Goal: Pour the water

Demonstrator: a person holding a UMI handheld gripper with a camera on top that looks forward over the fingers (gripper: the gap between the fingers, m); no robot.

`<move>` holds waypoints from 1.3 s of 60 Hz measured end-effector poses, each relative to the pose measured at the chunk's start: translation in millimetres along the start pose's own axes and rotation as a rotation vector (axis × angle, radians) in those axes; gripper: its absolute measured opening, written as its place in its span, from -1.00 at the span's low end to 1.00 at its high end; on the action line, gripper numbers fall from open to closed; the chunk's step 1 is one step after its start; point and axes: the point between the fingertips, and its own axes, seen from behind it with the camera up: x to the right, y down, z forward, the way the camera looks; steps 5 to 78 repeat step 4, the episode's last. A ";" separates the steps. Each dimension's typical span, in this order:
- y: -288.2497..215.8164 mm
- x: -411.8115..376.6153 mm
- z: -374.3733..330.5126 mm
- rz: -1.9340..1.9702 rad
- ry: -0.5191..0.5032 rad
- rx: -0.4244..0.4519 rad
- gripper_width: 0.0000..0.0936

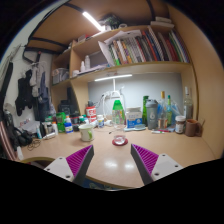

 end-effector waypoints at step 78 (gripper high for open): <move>-0.3 -0.9 -15.0 -0.006 0.008 0.021 0.79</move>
